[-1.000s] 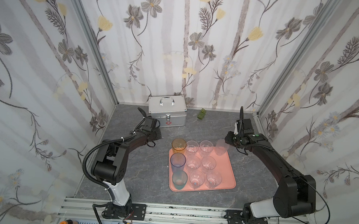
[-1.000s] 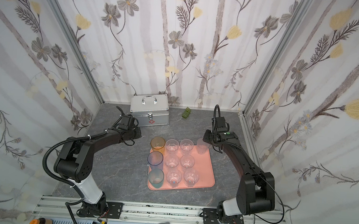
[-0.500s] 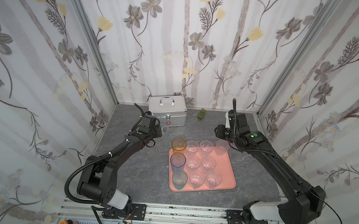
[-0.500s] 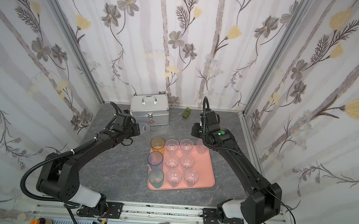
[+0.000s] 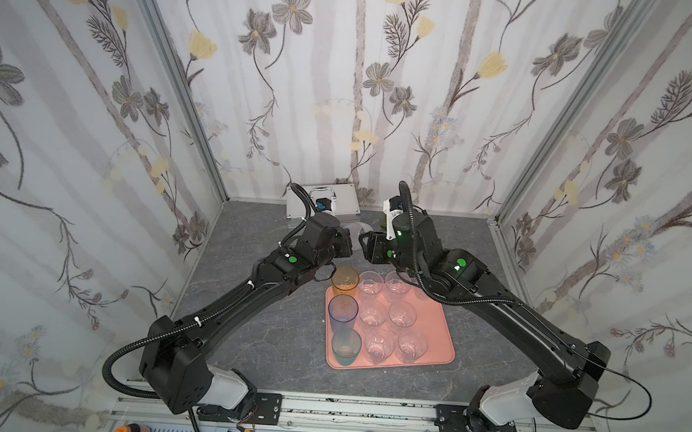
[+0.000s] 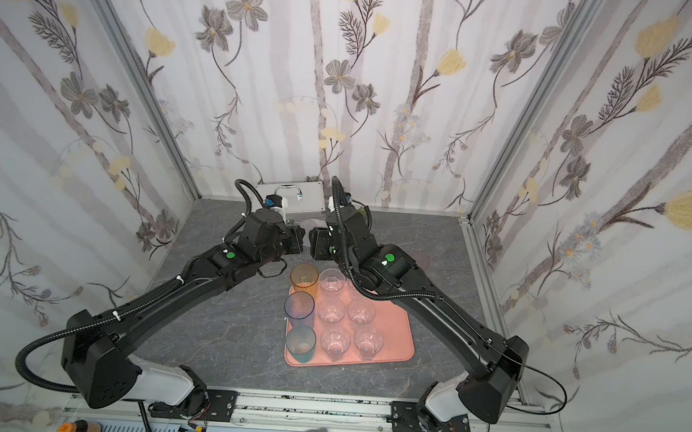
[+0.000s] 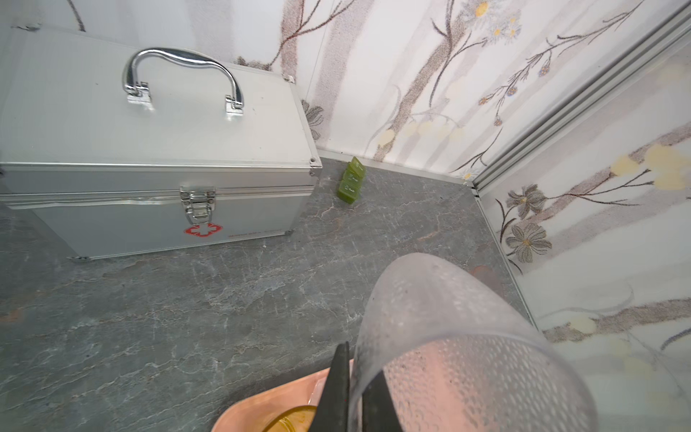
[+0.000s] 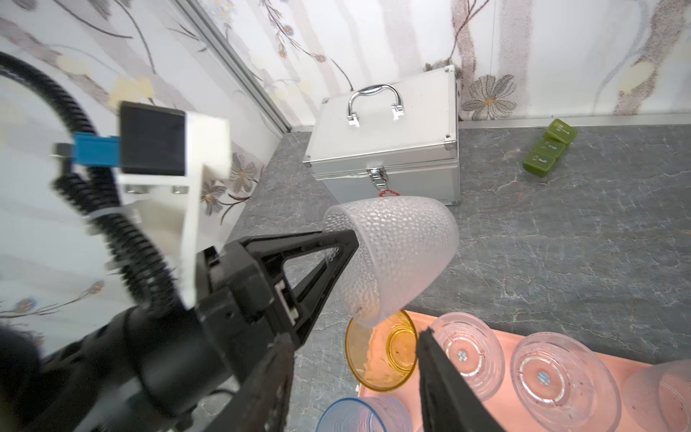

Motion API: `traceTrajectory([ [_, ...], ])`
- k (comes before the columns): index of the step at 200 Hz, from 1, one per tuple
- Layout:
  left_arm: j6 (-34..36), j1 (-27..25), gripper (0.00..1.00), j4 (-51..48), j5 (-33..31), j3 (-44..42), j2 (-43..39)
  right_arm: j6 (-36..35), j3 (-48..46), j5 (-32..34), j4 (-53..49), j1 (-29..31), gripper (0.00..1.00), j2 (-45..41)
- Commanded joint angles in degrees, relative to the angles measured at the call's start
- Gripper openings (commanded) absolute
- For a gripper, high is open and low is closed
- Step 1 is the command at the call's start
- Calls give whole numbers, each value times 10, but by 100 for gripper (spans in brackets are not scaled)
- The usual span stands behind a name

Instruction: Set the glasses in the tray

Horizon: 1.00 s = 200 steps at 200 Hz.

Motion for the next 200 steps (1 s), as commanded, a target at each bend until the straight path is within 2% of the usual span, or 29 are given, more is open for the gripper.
traceTrajectory([
  [1,-28,-16,0,5,-15,17,6,8,12,56,-8,2,52,17],
  [40,-38,-43,0,5,-24,26,10,12,17,115,-23,2,46,39],
  [83,-54,-74,2,5,-39,48,16,17,24,158,-45,1,20,57],
  [120,-61,-93,7,6,-41,67,25,28,21,181,-61,-5,9,60],
  [184,-61,-120,31,6,-33,66,2,30,0,153,-69,-23,3,30],
  [200,-55,-120,36,7,-42,58,-17,27,-17,141,-71,-52,2,13],
])
